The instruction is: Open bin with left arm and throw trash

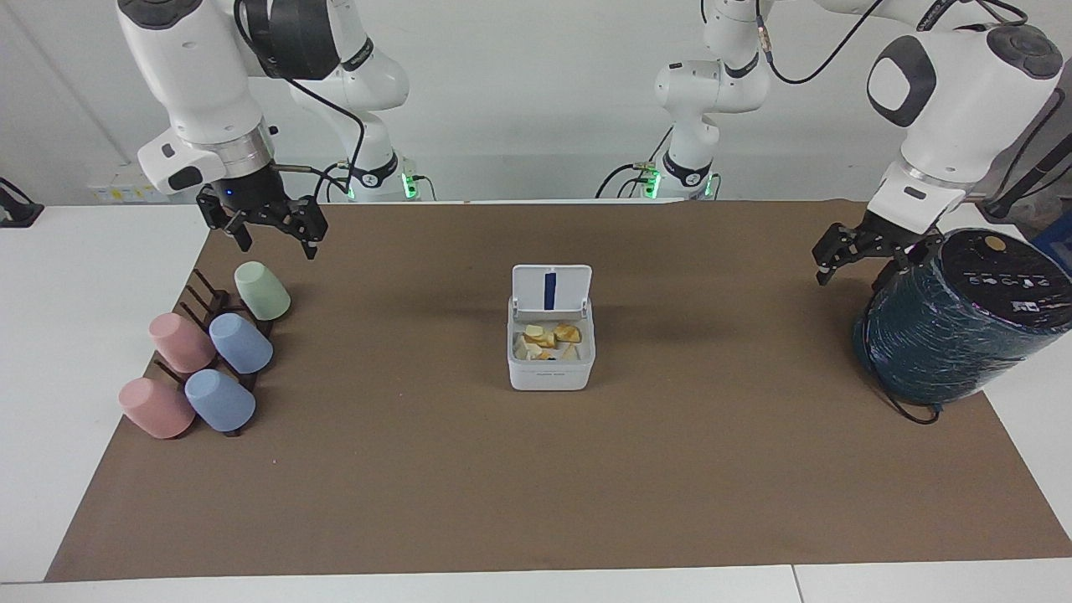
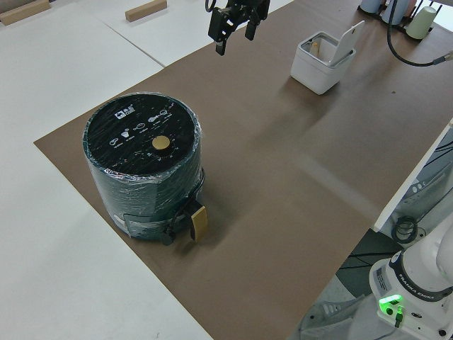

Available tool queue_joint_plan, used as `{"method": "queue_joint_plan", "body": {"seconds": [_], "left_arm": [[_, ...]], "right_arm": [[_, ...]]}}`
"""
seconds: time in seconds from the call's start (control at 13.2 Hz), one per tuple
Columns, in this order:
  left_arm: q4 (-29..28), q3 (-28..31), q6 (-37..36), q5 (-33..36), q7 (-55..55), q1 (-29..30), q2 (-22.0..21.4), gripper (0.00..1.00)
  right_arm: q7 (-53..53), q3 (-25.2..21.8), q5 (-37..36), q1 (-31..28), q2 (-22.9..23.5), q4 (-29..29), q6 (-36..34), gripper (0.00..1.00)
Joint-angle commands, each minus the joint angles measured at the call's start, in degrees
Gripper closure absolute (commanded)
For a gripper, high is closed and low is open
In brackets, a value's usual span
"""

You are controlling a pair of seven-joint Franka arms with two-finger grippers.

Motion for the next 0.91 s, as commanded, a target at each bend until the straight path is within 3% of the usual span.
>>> {"method": "queue_joint_plan", "body": {"seconds": [0.0,0.83], "left_arm": [[-2.1,0.4,0.2,-0.5,-0.5,-0.4,-1.9,0.0],[-2.2,0.3,0.3,-0.5,-0.4,-0.4,-1.9,0.0]], "right_arm": [[-1.8,-0.7,1.6,0.1,-1.6,-1.6,-0.6,0.0],[-4.6,-1.3,4.3,0.0,-2.1,-3.4,2.5,0.0]]}}
